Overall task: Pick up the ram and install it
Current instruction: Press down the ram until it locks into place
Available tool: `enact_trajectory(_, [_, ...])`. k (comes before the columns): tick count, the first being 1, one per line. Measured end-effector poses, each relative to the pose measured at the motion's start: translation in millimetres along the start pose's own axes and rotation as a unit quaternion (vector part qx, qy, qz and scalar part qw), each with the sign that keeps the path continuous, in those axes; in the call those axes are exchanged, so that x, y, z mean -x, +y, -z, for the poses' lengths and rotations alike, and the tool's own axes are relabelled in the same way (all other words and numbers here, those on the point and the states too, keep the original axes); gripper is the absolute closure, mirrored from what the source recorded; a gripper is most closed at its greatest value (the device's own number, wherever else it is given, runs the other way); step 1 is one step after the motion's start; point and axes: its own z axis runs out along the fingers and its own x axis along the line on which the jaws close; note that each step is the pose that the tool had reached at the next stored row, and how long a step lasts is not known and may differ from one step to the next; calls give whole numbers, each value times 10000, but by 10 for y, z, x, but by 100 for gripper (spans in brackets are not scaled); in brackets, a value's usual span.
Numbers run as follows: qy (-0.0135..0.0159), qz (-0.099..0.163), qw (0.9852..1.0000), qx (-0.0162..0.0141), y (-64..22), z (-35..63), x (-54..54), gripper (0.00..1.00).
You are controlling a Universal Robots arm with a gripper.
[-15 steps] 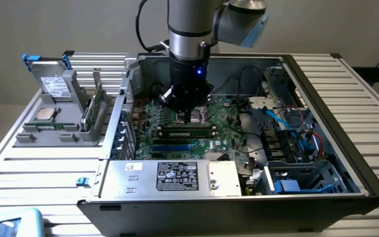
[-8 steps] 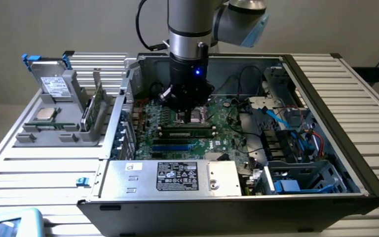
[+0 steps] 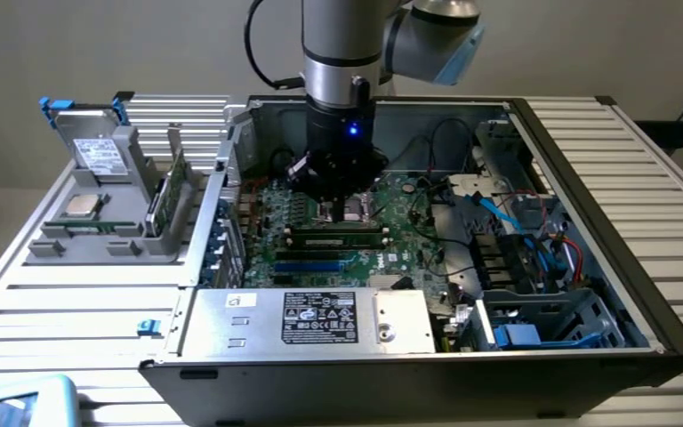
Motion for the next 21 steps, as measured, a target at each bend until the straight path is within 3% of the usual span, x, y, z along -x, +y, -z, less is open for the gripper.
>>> enact_trajectory(7, [-75, -365, 9993, -44, -1, 0, 1, 89])
enact_trajectory(14, [-77, -816, 9966, -48, 0, 0, 0, 89])
enact_trajectory(21, [-64, -1256, 9920, -64, 0, 0, 0, 89])
